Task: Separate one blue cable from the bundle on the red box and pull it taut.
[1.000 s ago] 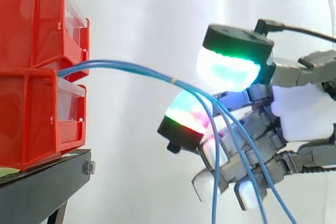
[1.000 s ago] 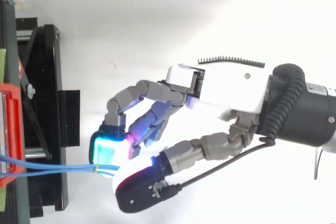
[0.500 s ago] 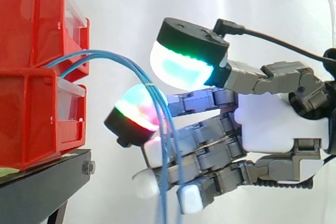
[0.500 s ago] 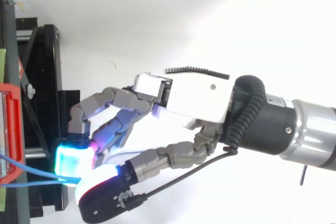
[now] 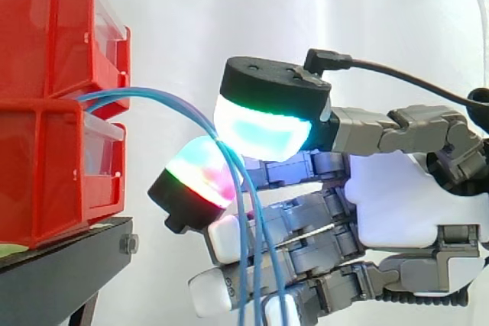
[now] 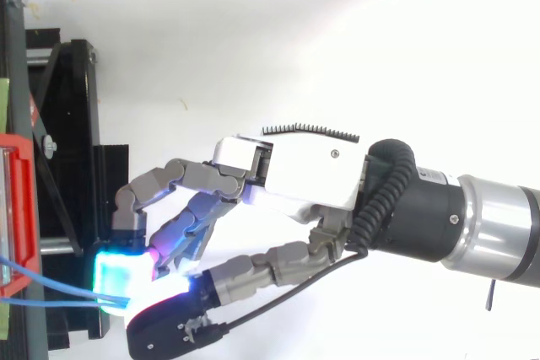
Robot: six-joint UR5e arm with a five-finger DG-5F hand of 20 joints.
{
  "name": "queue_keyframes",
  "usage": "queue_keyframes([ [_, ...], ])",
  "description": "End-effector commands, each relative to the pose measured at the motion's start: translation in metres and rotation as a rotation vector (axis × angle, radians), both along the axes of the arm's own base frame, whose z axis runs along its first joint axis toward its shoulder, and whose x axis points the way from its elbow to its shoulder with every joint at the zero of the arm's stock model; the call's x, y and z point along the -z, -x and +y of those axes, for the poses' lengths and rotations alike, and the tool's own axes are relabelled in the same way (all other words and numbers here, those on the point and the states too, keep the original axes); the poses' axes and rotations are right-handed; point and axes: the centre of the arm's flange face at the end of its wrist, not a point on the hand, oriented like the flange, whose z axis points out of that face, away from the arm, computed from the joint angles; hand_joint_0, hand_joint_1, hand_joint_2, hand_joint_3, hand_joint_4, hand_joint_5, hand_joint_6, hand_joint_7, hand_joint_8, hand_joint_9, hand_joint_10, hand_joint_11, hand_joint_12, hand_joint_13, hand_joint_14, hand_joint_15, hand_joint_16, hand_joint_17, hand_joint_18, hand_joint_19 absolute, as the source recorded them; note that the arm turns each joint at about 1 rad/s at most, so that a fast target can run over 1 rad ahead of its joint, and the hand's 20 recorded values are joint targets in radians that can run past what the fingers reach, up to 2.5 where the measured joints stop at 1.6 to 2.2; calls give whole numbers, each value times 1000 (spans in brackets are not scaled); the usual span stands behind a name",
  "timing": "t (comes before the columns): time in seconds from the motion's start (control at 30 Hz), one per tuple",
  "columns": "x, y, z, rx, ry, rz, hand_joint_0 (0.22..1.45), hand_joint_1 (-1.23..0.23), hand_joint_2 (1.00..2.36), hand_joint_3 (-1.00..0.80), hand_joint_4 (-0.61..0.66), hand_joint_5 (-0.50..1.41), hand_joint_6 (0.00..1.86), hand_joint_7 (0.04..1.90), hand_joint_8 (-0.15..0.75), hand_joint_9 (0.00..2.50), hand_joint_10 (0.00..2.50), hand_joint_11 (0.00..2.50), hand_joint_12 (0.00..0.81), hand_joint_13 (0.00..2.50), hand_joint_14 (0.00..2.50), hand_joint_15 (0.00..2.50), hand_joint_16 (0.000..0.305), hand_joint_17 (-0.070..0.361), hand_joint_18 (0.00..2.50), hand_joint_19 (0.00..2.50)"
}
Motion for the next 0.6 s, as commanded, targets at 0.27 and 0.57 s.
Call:
queue_keyframes([
  [0.27,1,1,1,-2,-28,7,687,-899,1021,-134,24,-199,882,942,312,841,13,581,343,847,12,388,40,90,923,495],
  [0.57,0,2,1,-3,-44,9,786,-946,1016,-265,96,-244,879,849,276,695,11,605,339,784,11,370,40,90,877,450],
])
